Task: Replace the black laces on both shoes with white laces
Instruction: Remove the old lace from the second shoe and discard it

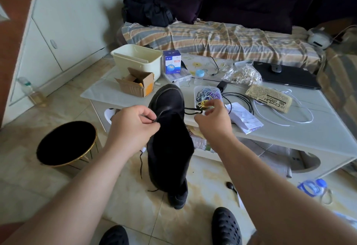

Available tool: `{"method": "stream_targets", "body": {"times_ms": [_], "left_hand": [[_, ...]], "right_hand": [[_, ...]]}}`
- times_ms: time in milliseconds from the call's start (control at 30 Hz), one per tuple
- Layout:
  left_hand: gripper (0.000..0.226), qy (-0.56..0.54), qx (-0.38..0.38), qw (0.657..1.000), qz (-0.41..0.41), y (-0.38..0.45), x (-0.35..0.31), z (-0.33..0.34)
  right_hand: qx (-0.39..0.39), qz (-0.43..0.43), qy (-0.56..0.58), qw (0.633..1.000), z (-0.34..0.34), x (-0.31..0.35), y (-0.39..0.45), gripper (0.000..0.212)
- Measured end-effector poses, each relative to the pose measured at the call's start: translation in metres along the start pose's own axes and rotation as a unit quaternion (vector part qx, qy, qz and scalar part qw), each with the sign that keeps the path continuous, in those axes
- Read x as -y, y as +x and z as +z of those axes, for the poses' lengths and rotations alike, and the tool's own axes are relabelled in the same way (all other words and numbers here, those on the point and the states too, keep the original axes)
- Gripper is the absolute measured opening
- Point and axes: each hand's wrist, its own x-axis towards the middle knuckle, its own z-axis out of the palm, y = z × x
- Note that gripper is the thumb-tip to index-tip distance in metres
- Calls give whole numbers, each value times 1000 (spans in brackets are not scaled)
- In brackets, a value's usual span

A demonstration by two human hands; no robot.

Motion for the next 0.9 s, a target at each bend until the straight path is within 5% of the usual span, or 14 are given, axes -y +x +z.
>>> {"method": "stream_targets", "body": {"times_ms": [100,167,400,467,567,633,700,800,900], "left_hand": [[12,-9,4,1000,-7,-3,-5,1],[12,-7,8,1000,-9,-3,-6,5],[11,-37,31,999,-15,-14,-8,15],[11,-46,21,998,-22,-12,-7,13],[9,-52,7,998,-28,-7,-4,4],[8,-53,-12,998,-30,-2,1,-1],[8,-57,-19,998,-36,0,5,-4],[10,-56,-16,998,-39,-1,5,-3],[11,-55,-10,997,-43,-3,-1,-1]], "right_hand": [[-32,-278,-108,954,10,9,-11,40],[6,-376,-160,913,19,9,-17,37],[-28,-399,-198,895,29,7,-22,9],[6,-359,-165,919,24,13,-24,3],[-32,-59,9,998,2,9,-1,14],[-88,149,170,970,-22,0,16,13],[-78,179,144,970,-33,-7,27,9],[-42,16,11,999,-25,1,21,36],[-23,-278,-129,952,-4,17,-5,36]]}}
